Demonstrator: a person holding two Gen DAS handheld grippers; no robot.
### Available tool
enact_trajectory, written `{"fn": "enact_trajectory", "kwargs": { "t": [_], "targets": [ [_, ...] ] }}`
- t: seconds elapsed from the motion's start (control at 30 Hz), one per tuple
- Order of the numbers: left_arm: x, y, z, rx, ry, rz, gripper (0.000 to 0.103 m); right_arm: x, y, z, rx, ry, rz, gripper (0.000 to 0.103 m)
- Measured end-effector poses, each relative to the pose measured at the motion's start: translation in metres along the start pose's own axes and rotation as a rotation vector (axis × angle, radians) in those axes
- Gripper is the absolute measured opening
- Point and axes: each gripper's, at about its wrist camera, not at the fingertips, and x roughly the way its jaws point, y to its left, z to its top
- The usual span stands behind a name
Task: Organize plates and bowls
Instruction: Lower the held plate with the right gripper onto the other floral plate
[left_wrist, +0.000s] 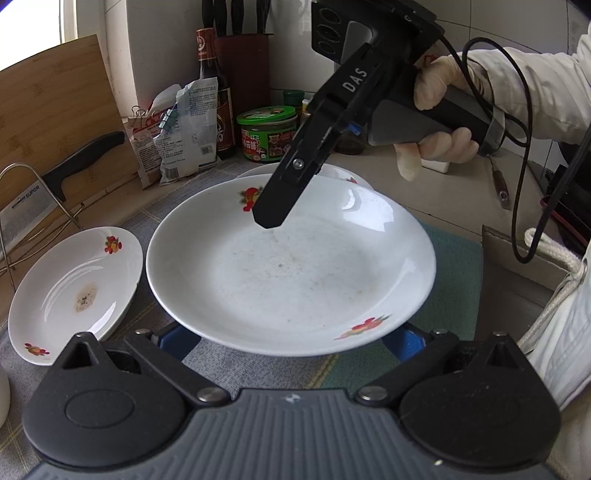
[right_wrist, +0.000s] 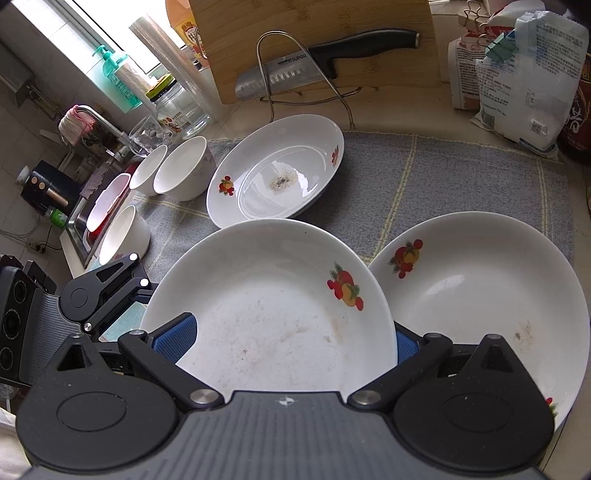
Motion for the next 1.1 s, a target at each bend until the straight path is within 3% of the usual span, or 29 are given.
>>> {"fn": "enact_trajectory", "kwargs": {
  "t": [0.6, 1.1],
  "targets": [
    [0.042, 0.000, 0.036, 0.009, 0.028, -0.014, 0.102, -0.017, -0.056, 0.000, 0.040, -0.038, -0.005, 0.103],
    [0.066, 0.004, 0.042, 0.002, 0.066, -0.020, 0.102, -0.012, -0.086, 0.000, 0.071, -0.044, 0.000, 0.103]
  ]
}}
